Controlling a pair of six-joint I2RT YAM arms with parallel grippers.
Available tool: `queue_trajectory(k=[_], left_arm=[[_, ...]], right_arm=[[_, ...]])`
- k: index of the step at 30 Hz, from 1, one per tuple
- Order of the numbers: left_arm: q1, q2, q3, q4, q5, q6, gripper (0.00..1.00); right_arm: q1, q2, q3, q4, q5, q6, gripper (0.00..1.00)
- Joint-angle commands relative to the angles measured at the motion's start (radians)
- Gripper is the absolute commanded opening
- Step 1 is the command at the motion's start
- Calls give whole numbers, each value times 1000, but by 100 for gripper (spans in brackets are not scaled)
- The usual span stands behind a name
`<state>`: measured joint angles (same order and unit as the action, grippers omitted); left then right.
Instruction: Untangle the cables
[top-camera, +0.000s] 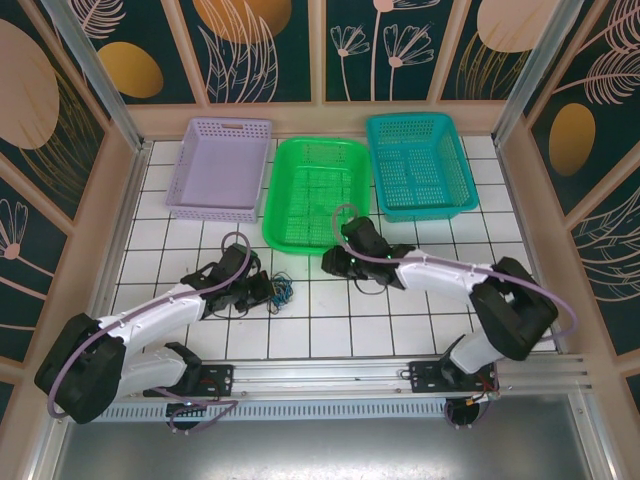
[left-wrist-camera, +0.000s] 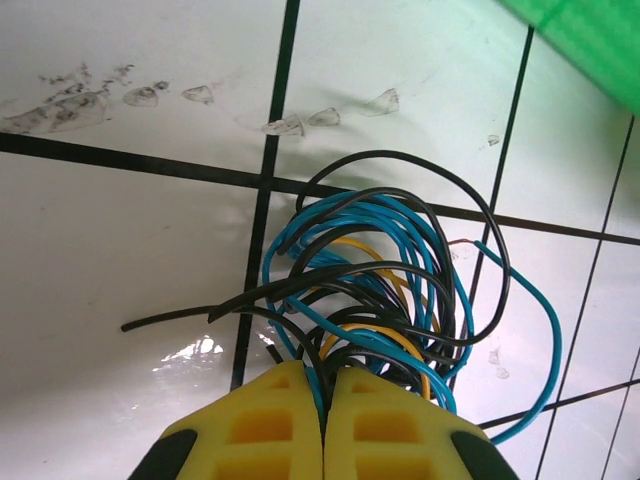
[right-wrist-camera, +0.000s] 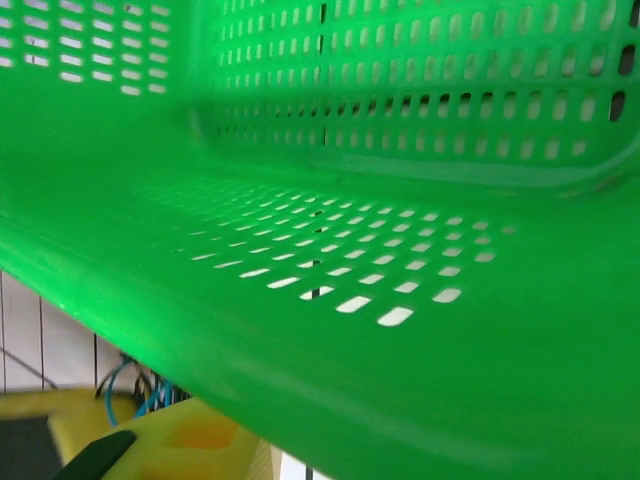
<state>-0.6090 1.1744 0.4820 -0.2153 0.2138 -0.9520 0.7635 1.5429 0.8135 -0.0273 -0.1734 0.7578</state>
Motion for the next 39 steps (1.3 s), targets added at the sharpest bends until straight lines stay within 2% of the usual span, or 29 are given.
queue_trajectory(k=[1, 6, 9, 11, 14, 18, 20, 25, 32, 39], left_arm=[[-5, 9, 30, 52, 44, -10, 0], [-6, 56, 52, 97, 94, -8, 0], [-9, 82, 79, 119, 120, -12, 0], [-9, 97, 91, 148, 138, -29, 0], [-11, 119, 101, 199, 151, -67, 0], [-19, 161, 124, 255, 179, -98, 0], [-23, 187, 150, 264, 193, -102, 0], [-28, 242, 219, 267, 220, -106, 0], [-40, 304, 274, 254, 249, -97, 0], [-53, 302, 293, 228, 278, -78, 0]], right_arm=[[-67, 94, 104, 22, -6, -38, 28], [-144, 214, 247, 16, -42, -78, 25], [-133, 181, 263, -32, -29, -101, 25], [-109, 99, 197, -36, -20, -83, 26], [-74, -61, 49, -17, -42, 14, 36], [-59, -207, -161, 140, -207, 181, 53], [-48, -232, -216, 236, -273, 237, 56], [-25, -173, -247, 315, -341, 280, 54], [-20, -110, -249, 405, -320, 299, 52], [-45, -82, -211, 405, -271, 286, 41]])
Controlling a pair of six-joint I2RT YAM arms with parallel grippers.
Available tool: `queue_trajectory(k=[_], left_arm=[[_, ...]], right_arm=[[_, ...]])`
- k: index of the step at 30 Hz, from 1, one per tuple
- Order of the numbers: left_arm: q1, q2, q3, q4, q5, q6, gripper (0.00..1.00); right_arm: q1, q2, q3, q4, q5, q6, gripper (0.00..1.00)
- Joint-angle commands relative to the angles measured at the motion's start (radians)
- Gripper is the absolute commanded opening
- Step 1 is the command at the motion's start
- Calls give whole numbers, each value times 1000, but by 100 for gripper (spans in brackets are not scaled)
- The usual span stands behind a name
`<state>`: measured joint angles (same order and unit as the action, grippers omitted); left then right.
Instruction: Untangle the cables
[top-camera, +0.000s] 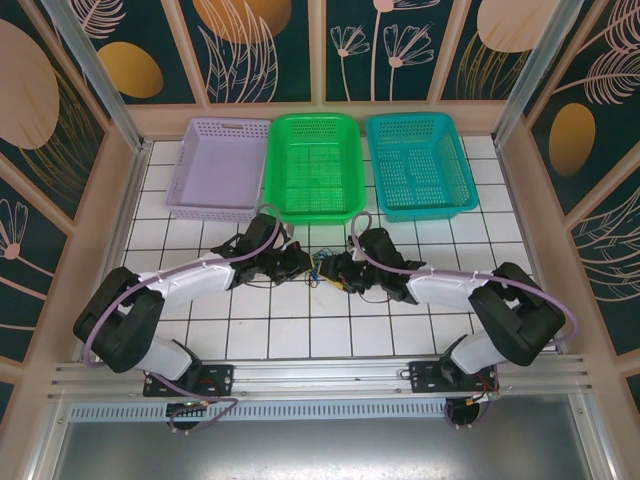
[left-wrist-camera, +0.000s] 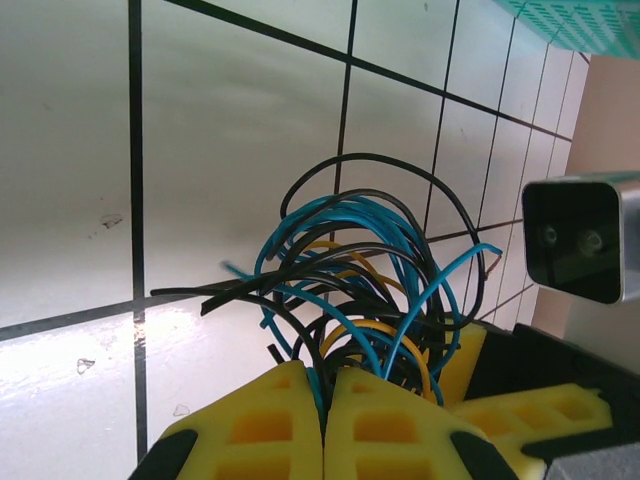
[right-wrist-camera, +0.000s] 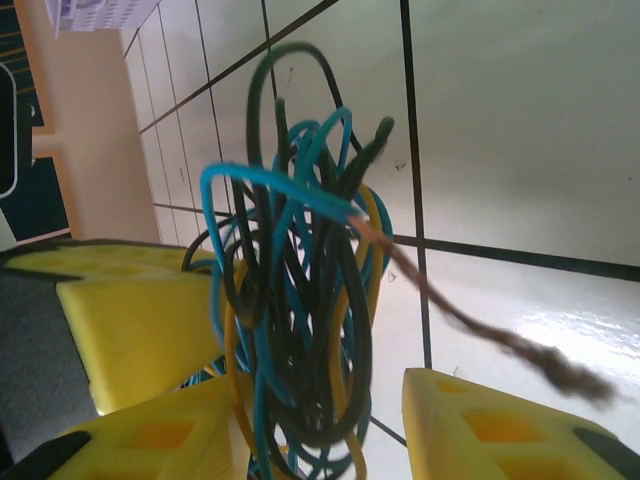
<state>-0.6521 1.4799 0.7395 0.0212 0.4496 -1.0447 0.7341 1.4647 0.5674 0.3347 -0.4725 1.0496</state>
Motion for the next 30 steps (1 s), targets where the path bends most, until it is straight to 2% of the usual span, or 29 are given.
queue_trajectory(k=[1, 4, 6, 9, 10, 13, 15, 17, 20, 24, 30], left_arm=[[-9, -7, 35, -19, 43, 20, 0], [-10, -19, 26, -37, 42, 34, 0], [-10, -27, 30, -59, 30, 45, 0], [-10, -54, 60, -130, -35, 78, 0], [-10, -68, 72, -157, -67, 88, 0], [-10, -114, 107, -247, -151, 116, 17], [-10, -146, 117, -309, -198, 123, 32], [-9, -180, 105, -326, -201, 111, 40], [-11, -238, 45, -264, -139, 18, 46], [-19, -281, -50, -98, -37, -161, 54], [-33, -228, -95, 67, 5, -309, 64]], right_arm=[[-19, -9, 35, 33, 36, -8, 39], [-27, -18, 37, 12, 38, -29, 26], [-26, -27, 49, -29, 45, -53, 14], [-18, -60, 66, -124, 84, -83, 0], [-18, -74, 66, -148, 92, -87, 0], [-22, -116, 61, -210, 109, -88, 0], [-27, -134, 58, -239, 104, -77, 0], [-31, -142, 60, -241, 88, -58, 0], [-39, -142, 73, -240, 72, -13, 0], [-59, -129, 100, -247, 50, 72, 0], [-73, -94, 138, -244, -25, 163, 0]])
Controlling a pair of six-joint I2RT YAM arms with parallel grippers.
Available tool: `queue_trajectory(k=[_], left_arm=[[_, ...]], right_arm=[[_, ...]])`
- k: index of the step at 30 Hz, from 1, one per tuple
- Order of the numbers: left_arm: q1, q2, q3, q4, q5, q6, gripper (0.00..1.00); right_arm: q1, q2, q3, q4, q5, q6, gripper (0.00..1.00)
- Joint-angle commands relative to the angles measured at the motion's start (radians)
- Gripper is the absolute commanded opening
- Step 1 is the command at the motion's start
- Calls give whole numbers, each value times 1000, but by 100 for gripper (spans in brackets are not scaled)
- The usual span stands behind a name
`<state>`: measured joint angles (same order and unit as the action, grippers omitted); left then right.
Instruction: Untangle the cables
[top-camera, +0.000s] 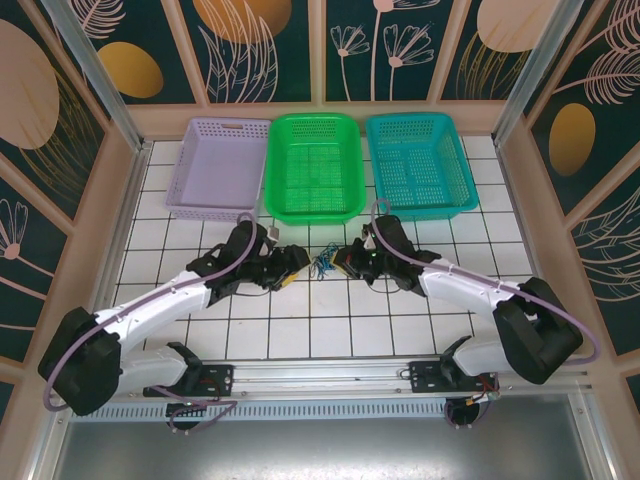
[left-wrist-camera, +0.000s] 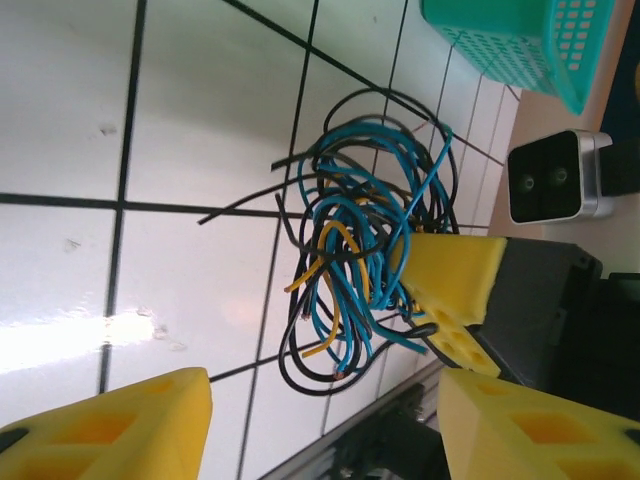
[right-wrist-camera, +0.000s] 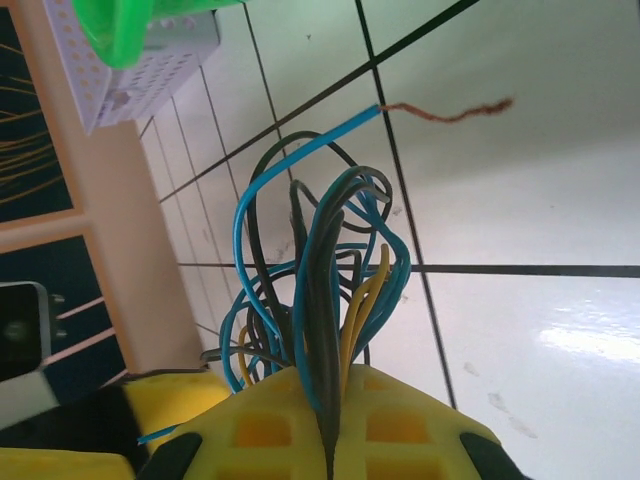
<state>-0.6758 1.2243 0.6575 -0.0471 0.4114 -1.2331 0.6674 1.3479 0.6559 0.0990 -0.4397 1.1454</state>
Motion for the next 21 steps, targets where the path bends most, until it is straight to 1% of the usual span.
queue_trajectory(k=[1, 4, 7, 8, 10, 12, 13, 15, 21], left_arm=[[-13, 39, -13, 167, 42, -136, 64], [-30, 96, 15, 231, 42, -154, 64], [-51, 174, 90, 182, 38, -107, 56], [-56, 197, 117, 137, 20, -77, 50], [-57, 212, 135, 73, -42, -37, 29], [-56, 198, 136, 19, -130, -3, 2], [-57, 190, 139, -8, -164, 8, 0], [-57, 171, 153, -61, -215, 49, 0], [-57, 146, 201, -200, -282, 160, 0]], right_arm=[[-6, 33, 63, -22, -74, 68, 0], [-2, 49, 94, -44, -101, 69, 0], [-2, 42, 97, -30, -117, 87, 0], [-3, 38, 100, -30, -122, 91, 0], [-2, 25, 108, -49, -129, 87, 0], [-3, 6, 118, -97, -127, 59, 0], [-4, -3, 125, -133, -117, 36, 0], [-5, -27, 137, -220, -92, -26, 0], [-26, -102, 114, -345, -55, -114, 1]])
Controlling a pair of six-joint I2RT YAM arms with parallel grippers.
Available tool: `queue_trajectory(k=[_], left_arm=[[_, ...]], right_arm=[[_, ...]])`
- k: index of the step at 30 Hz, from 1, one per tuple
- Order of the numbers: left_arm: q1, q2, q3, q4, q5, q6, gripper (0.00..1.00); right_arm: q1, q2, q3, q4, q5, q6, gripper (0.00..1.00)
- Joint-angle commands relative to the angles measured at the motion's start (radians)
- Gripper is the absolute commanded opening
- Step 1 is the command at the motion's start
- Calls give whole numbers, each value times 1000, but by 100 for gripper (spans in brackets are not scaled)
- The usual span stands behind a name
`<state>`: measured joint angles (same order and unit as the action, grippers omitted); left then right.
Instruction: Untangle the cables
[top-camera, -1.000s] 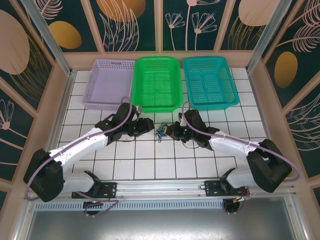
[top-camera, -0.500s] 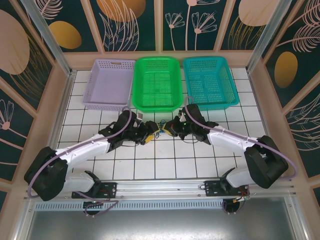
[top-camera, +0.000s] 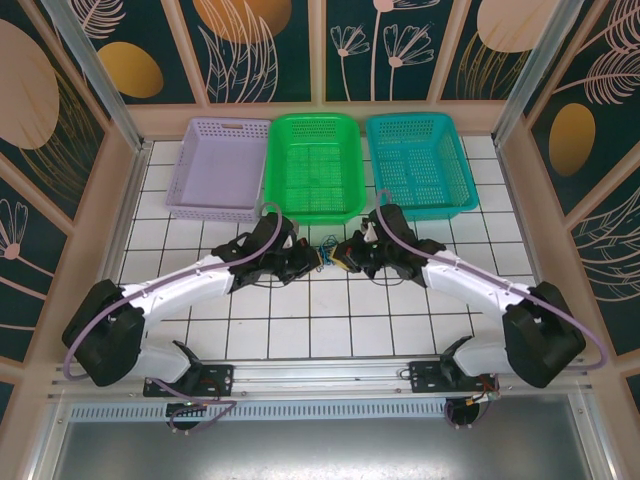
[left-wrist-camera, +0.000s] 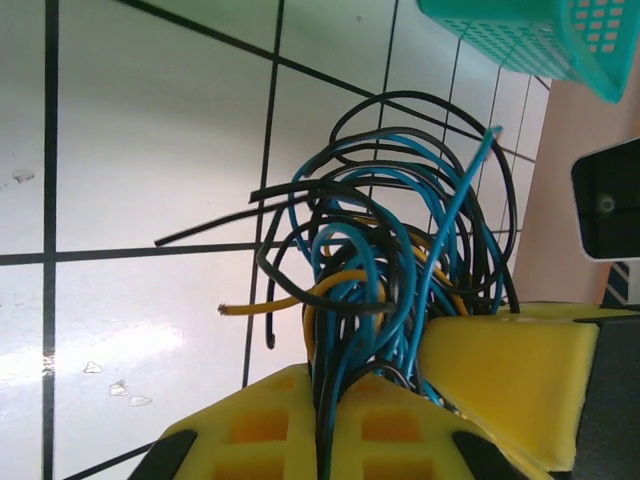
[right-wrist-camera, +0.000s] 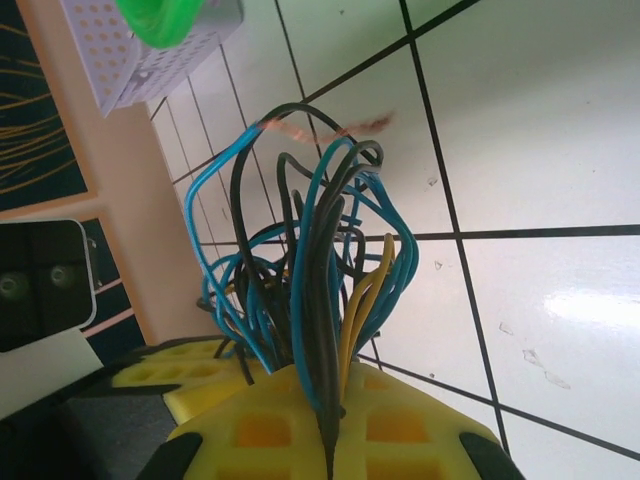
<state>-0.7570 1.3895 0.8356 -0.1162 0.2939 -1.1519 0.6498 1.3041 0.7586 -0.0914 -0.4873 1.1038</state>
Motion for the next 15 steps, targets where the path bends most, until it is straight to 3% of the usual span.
queue_trajectory(k=[1, 4, 10, 15], left_arm=[[25, -25, 26, -143, -170, 91, 0], [24, -40, 17, -131, -154, 108, 0], [24, -19, -5, -26, 22, 159, 0], [24, -31, -13, -3, 79, 189, 0]], right_arm=[[-12, -67, 6, -167, 0, -83, 3], [-27, -80, -12, -179, 14, -103, 8], [-32, -72, -45, -80, 9, -73, 21], [-36, -67, -61, -55, 34, -68, 21]])
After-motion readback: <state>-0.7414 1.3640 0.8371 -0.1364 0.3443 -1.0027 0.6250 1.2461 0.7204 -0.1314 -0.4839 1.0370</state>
